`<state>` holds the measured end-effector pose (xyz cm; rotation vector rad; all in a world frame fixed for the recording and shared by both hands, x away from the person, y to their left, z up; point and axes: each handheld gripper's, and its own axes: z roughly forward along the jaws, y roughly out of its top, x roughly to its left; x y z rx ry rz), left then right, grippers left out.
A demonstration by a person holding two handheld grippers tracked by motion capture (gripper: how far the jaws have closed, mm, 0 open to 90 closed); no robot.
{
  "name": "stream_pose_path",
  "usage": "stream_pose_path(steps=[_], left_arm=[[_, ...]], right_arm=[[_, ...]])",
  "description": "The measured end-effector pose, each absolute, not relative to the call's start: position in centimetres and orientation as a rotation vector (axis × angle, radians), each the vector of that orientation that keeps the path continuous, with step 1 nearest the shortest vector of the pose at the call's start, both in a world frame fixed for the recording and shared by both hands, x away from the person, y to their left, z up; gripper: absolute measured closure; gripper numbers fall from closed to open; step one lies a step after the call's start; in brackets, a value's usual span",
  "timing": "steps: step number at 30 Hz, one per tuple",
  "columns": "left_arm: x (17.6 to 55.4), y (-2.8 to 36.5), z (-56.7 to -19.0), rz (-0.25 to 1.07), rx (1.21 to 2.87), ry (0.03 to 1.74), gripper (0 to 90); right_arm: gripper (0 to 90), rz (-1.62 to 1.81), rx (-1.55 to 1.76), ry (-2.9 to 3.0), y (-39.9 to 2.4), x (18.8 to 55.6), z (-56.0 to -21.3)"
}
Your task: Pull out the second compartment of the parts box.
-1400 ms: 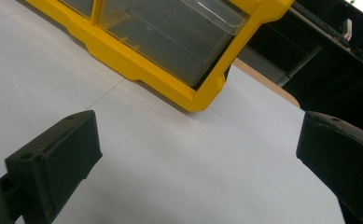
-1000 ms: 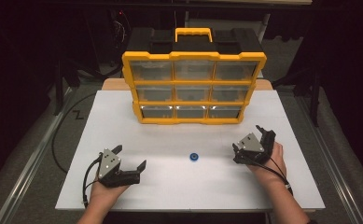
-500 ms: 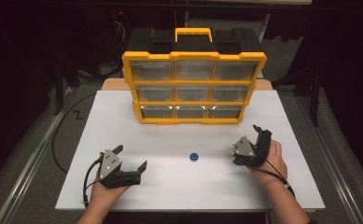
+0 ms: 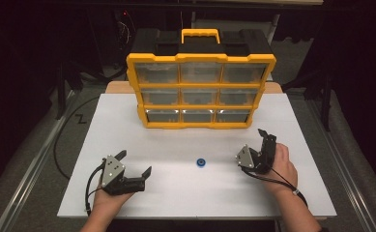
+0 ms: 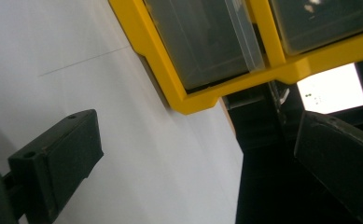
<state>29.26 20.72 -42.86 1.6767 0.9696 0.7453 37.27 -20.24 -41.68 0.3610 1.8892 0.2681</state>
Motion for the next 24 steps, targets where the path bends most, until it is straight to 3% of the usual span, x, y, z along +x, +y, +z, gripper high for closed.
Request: stream_pose_path(steps=[17,24], left_arm=[[29.2,20.8,-42.9,0.754,1.682,0.967,0.0],[29.1,20.8,-42.8,0.759,1.684,0.960,0.0]], right_arm=[[4.5,0.094,0.136,1.831,-18.7,37.0,-42.2],[11.0,0.057,0.085,1.814,-18.4,36.9,-42.3]])
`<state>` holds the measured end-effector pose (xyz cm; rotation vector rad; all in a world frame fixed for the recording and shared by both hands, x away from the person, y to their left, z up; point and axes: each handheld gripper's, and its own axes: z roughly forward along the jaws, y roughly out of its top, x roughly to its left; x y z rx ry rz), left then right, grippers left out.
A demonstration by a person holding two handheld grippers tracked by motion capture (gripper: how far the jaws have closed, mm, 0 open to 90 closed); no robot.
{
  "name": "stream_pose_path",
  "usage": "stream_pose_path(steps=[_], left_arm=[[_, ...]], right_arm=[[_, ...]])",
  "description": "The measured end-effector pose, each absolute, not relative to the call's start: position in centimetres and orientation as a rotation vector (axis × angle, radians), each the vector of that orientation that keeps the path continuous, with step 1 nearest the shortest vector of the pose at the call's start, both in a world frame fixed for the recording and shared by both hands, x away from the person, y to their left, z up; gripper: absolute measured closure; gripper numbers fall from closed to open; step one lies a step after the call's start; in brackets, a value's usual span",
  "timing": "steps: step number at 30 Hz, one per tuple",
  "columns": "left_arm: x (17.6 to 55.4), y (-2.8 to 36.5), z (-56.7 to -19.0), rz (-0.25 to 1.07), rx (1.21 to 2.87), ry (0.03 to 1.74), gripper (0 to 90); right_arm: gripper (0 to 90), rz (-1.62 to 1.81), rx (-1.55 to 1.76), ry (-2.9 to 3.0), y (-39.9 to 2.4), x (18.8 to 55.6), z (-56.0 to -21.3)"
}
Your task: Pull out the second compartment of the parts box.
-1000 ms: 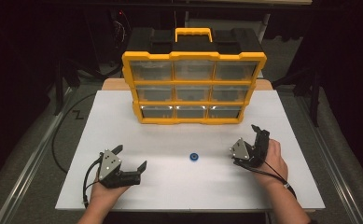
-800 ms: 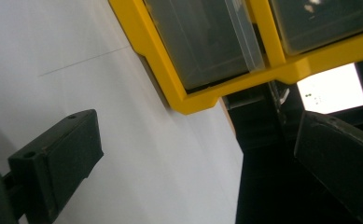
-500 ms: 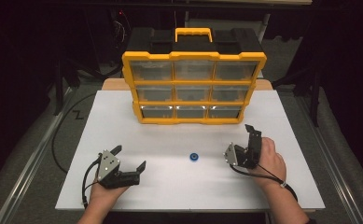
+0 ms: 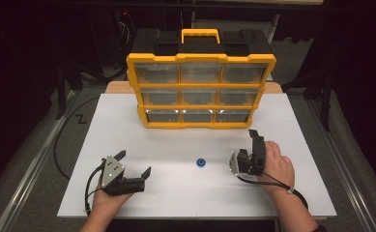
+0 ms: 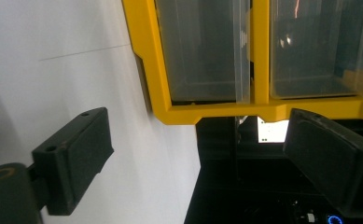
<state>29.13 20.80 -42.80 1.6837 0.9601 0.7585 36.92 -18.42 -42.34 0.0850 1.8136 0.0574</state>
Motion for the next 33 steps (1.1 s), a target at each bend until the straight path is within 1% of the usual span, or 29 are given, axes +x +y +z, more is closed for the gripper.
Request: stream_pose_path(steps=[4,12,17,22,30,33], left_arm=[[29.2,20.8,-42.8,0.754,1.686,0.962,0.0],[29.2,20.8,-42.8,0.753,1.679,0.963,0.0],[29.6,20.9,-42.7,0.762,1.679,0.970,0.0],[29.9,20.9,-42.9,0.748,1.696,0.964,0.1],[30.2,21.0,-42.9,0.721,1.660,0.968,0.0],[30.2,20.9,-43.0,0.720,1.671,0.969,0.1]], right_arm=[[16.6,0.041,0.079,1.790,-18.1,36.8,-42.3],[22.5,0.020,0.078,1.778,-17.5,37.0,-42.6],[28.5,0.014,0.095,1.763,-17.3,37.1,-42.5],[31.0,-0.005,0.098,1.755,-16.7,37.3,-42.6],[33.1,0.016,0.122,1.731,-15.5,37.9,-41.8],[34.4,0.025,0.117,1.727,-14.8,38.0,-41.5]])
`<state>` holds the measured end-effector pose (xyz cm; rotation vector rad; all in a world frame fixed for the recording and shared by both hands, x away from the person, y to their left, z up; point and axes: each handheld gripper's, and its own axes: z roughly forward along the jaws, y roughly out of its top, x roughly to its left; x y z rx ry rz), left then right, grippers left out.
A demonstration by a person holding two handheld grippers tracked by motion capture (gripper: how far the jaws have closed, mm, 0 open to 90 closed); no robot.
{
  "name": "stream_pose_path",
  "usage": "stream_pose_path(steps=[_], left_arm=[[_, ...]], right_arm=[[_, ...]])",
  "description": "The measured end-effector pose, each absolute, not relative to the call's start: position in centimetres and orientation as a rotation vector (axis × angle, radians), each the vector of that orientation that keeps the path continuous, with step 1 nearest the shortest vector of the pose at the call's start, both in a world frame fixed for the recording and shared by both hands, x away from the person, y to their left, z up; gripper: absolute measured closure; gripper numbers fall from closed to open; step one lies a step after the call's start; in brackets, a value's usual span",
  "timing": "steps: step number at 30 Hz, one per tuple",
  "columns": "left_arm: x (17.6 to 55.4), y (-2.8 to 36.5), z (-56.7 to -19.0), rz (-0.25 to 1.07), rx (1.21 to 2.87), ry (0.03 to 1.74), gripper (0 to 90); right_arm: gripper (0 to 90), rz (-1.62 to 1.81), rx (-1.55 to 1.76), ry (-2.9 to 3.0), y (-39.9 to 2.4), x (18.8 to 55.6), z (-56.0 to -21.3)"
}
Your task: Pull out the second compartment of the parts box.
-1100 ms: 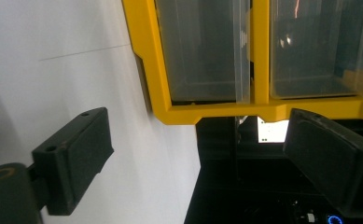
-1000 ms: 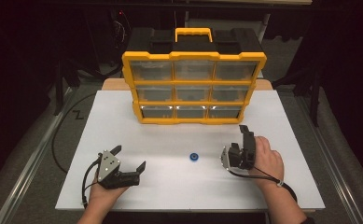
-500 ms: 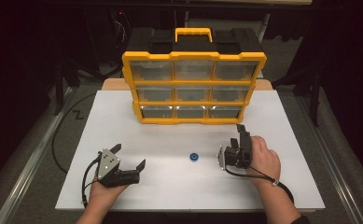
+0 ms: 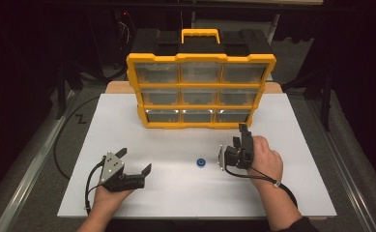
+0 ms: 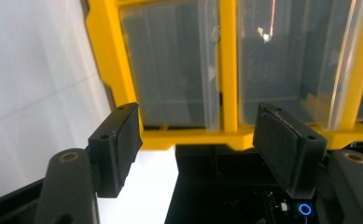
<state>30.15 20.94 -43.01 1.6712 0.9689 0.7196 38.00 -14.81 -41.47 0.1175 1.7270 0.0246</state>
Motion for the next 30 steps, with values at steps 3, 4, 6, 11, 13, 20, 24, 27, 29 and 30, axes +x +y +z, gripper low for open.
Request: stream_pose_path(steps=[3,4,6,11,13,20,24,27,29,30], left_arm=[[30.1,20.8,-43.0,0.723,1.676,0.953,0.1],[30.1,20.7,-43.0,0.724,1.680,0.950,0.0],[30.0,20.5,-43.1,0.717,1.680,0.949,0.1],[29.9,20.3,-43.1,0.720,1.686,0.939,0.1],[29.9,20.3,-43.1,0.724,1.673,0.939,0.1],[30.0,20.0,-43.2,0.718,1.682,0.936,0.0],[29.9,20.1,-43.2,0.717,1.682,0.933,0.0],[29.9,20.1,-43.3,0.714,1.685,0.925,0.1],[29.9,20.1,-43.3,0.707,1.681,0.927,0.0],[30.0,20.1,-43.3,0.704,1.682,0.927,0.0]], right_arm=[[35.0,0.028,0.108,1.720,-14.2,38.0,-41.3],[35.2,0.026,0.101,1.716,-14.1,38.1,-41.2],[35.6,0.033,0.104,1.721,-13.6,38.2,-40.8],[36.9,0.046,0.082,1.696,-12.6,38.5,-39.8],[37.6,0.059,0.088,1.691,-12.2,38.6,-39.5],[38.8,0.069,0.062,1.667,-11.1,39.1,-37.9],[39.8,0.083,0.060,1.658,-10.5,39.4,-36.9],[40.3,0.090,0.059,1.649,-10.1,39.7,-36.3],[41.2,0.095,0.059,1.644,-9.9,39.8,-35.7],[41.8,0.097,0.054,1.637,-9.8,39.9,-35.4]])
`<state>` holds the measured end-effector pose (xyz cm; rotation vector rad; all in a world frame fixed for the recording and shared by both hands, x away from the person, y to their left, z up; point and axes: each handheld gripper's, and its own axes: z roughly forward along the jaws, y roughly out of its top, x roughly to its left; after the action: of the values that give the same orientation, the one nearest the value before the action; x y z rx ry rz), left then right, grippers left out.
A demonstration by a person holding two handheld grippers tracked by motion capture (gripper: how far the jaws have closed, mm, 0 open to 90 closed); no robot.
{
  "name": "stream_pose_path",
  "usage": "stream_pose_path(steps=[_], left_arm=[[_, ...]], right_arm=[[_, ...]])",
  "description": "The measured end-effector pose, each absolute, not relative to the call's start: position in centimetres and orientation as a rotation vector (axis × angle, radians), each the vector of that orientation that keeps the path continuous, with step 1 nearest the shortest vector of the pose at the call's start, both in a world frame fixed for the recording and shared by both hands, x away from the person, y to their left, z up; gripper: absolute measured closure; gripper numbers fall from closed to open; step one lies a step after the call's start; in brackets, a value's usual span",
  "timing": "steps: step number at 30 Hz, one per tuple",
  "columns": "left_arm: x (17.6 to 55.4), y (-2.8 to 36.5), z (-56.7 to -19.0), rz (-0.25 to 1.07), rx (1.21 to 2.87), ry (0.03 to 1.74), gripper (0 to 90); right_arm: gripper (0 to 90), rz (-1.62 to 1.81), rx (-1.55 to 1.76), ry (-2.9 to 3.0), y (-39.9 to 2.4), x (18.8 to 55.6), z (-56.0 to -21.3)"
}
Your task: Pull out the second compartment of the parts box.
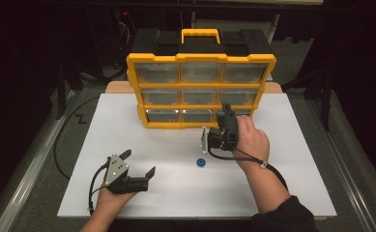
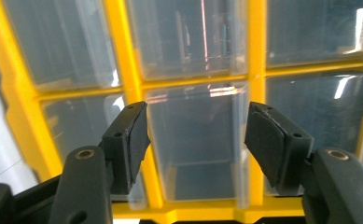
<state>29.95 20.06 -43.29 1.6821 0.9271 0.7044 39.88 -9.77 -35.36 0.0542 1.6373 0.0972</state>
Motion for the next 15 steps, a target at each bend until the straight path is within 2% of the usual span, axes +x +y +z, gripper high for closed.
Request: stream_pose_path(steps=[15], left_arm=[[29.9,20.0,-43.3,0.702,1.681,0.914,0.1]], right_arm=[[47.6,0.115,0.065,1.630,-8.6,41.2,-32.8]])
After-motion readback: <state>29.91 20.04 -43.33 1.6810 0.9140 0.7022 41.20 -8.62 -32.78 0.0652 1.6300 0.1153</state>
